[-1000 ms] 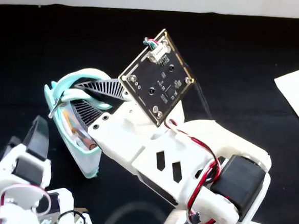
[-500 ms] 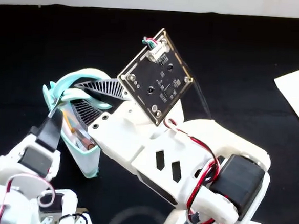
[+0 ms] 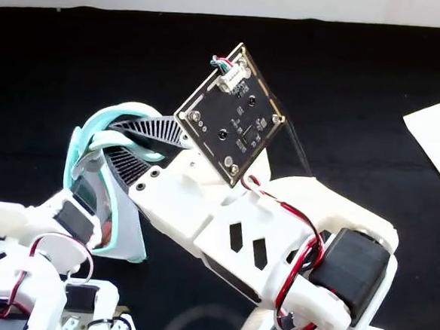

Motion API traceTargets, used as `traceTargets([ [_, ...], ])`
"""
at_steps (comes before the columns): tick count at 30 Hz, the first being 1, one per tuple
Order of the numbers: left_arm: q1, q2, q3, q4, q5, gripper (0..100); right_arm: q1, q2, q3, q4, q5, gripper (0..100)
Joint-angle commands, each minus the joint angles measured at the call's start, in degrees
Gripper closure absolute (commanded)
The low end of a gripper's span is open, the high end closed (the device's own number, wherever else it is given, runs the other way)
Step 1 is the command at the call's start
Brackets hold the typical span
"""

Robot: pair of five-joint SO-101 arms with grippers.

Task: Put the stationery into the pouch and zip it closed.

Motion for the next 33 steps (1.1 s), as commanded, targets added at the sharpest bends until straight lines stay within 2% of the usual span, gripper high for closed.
traceTargets([
  [1,4.00,0.57,-0.31,-2.02,0.70,99,-0.40,0.31,-1.98,-5.05,0.79,99.1],
  [6,6.81,0.66,-0.31,-2.81,0.70,99,-0.40,4.53,-3.30,-9.63,5.80,99.1],
  [15,9.27,0.48,-2.95,-2.37,0.79,99,0.04,13.05,-14.81,-16.13,7.30,99.1],
  [17,9.89,0.57,-3.82,-2.29,0.79,99,0.04,14.46,-15.87,-16.40,9.49,99.1],
  [24,9.98,0.13,-1.01,-2.46,0.44,98,1.36,15.96,-15.96,-16.13,9.67,99.1],
  [26,9.98,0.13,-0.40,-2.46,0.35,93,2.77,15.96,-16.04,-16.13,9.67,99.1],
  [30,9.80,0.04,-4.62,0.00,0.44,73,6.46,15.69,-16.40,-16.48,9.67,99.1],
  [33,9.98,0.57,-14.73,2.55,0.44,76,8.04,15.78,-16.40,-16.48,9.67,99.1],
])
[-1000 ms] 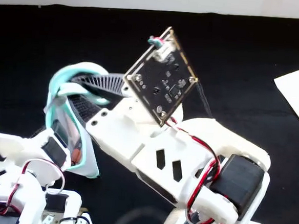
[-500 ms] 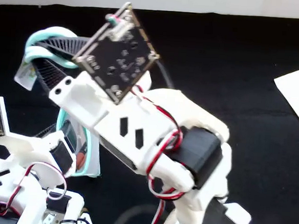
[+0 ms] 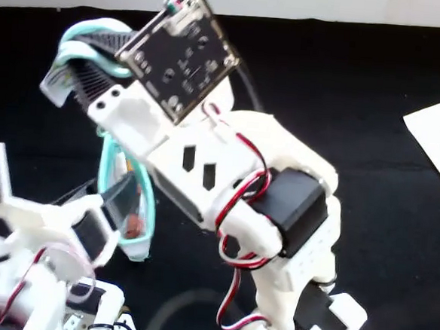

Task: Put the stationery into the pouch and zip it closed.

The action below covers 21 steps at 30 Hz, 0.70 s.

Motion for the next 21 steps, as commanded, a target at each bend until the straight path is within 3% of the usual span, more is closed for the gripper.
traceTargets([
  [1,0.66,0.57,-12.79,1.32,0.26,77,2.51,-0.40,-2.24,-1.89,0.79,99.1],
  [5,0.22,0.57,-22.81,1.32,0.26,85,2.68,-0.57,-2.33,-1.98,0.79,99.1],
  [8,-2.77,0.31,-23.34,1.76,0.00,94,2.51,-0.66,-2.33,-2.07,0.79,99.1],
  [10,-4.53,0.13,-21.58,2.81,-3.87,100,2.51,-0.66,-2.33,-2.07,0.79,99.1],
  [13,-7.16,0.04,-17.98,5.80,-11.25,99,2.51,-0.66,-2.33,-2.07,0.79,99.1],
  [17,-8.48,0.04,-6.73,7.82,-12.40,99,2.68,-0.66,-2.33,-4.53,0.79,99.1],
  [21,-8.48,0.04,6.55,4.92,-12.40,99,2.68,-0.57,-2.33,-6.90,0.88,99.1],
])
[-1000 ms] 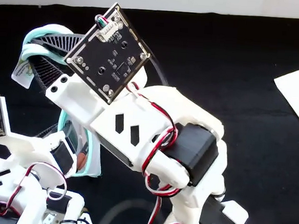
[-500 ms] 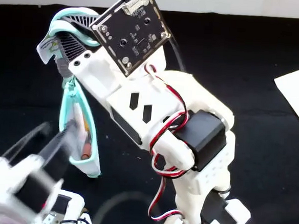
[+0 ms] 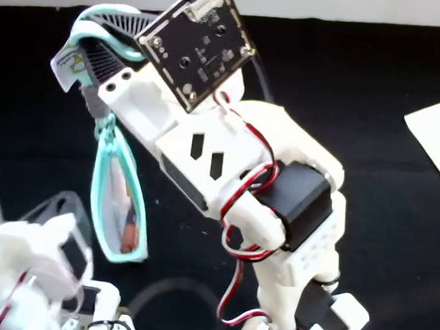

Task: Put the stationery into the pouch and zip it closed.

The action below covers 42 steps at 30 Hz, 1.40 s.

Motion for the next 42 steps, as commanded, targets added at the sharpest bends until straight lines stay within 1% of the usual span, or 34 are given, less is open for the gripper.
traceTargets([
  [1,-1.01,0.04,9.89,-4.40,-0.70,99,0.75,-0.40,-2.33,-3.12,0.62,99.1],
  [5,-1.01,0.04,17.63,-8.79,-0.53,99,0.75,-0.22,-2.15,-3.12,0.62,99.1],
  [9,-0.66,0.04,24.57,-8.53,-0.70,99,0.75,-0.13,-1.98,-3.12,0.62,99.1],
  [12,-0.22,-0.40,26.15,-8.00,-0.70,99,0.75,-0.13,-1.80,-3.12,0.62,99.1],
  [14,2.68,-1.98,26.33,-7.91,-0.44,99,0.75,-0.04,-1.80,-3.12,0.62,99.1],
  [17,9.71,-4.09,26.33,-5.89,-0.18,99,0.75,-0.04,-1.80,-3.21,0.62,99.1],
  [19,13.14,-4.88,26.33,-5.54,2.46,99,0.75,-0.04,-1.80,-3.30,0.62,99.1],
  [21,15.60,-5.14,26.33,-6.07,3.78,99,0.84,-0.04,-1.80,-4.44,0.53,99.1],
  [25,19.21,-5.14,26.33,-6.15,3.96,99,0.66,-0.04,-1.80,-5.58,0.53,99.1],
  [31,19.65,-5.32,26.33,-11.08,4.04,99,0.48,-0.04,-1.71,-5.32,0.53,99.1],
  [42,19.47,-5.67,27.56,-11.25,4.04,99,-4.44,5.58,-1.71,-3.56,0.44,99.1],
])
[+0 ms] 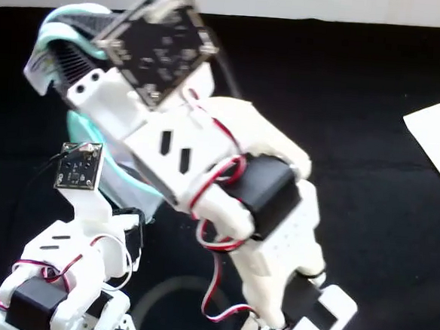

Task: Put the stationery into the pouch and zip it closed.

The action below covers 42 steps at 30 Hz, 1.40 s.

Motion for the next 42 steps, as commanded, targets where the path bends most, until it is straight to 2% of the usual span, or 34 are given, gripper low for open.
traceTargets([
  [1,0.48,-0.22,1.45,-1.58,0.53,99,-1.27,1.36,-1.71,-0.31,0.44,99.1],
  [9,0.48,-0.13,2.59,-7.91,0.26,99,-1.54,2.24,-1.71,-0.13,0.44,99.1],
  [15,0.40,0.22,2.59,-11.43,0.18,99,-1.54,2.15,-1.80,5.32,0.44,99.1],
  [22,-5.93,0.31,6.99,-20.31,0.18,99,-1.54,2.15,-1.80,10.33,0.44,99.1],
  [26,-6.81,-0.13,12.88,-25.32,0.18,99,-1.54,2.15,-1.80,10.68,0.44,99.1],
  [33,-6.90,-0.22,12.53,-24.70,0.18,99,-1.54,2.24,-1.80,10.68,0.44,99.1],
  [42,-6.99,-0.31,4.62,-14.86,0.18,99,-1.54,1.80,-2.33,10.51,0.44,99.1],
])
